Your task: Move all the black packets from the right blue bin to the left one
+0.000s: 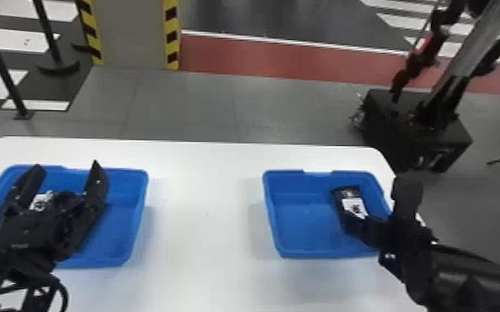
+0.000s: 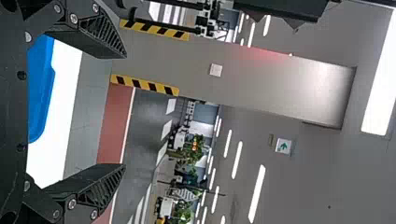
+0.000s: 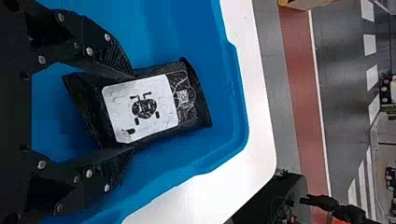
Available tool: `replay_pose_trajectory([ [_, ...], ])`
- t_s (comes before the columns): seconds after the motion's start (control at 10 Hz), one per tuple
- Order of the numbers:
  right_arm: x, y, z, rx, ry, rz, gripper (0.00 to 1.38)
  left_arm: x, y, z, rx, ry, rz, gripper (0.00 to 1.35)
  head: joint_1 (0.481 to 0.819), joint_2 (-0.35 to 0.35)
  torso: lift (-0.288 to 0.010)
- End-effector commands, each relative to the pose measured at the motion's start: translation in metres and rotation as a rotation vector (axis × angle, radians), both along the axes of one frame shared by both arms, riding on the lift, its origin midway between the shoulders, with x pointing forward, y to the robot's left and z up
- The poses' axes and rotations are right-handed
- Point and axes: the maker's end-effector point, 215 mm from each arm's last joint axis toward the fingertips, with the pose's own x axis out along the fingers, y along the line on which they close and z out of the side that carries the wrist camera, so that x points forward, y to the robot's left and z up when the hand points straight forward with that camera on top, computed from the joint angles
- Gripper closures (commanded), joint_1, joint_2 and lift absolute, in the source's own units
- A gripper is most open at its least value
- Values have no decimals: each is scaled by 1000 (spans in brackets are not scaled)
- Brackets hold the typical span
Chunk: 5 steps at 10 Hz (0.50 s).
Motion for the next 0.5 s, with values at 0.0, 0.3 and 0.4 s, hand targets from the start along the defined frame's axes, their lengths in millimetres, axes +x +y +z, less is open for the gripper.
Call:
replay_pose_trajectory([
  [0.0, -3, 1, -2, 0, -7, 0, 1119, -1, 1, -2, 0, 4, 2, 209, 695, -176, -110],
  [0.3, -9, 6, -7, 17, -19, 0, 1133, -1, 1, 0, -3, -3, 4, 209, 695, -170, -110],
  [0.4, -9, 9, -4, 29, -40, 1, 1134, -1, 0, 0, -5, -3, 1, 209, 695, -170, -110],
])
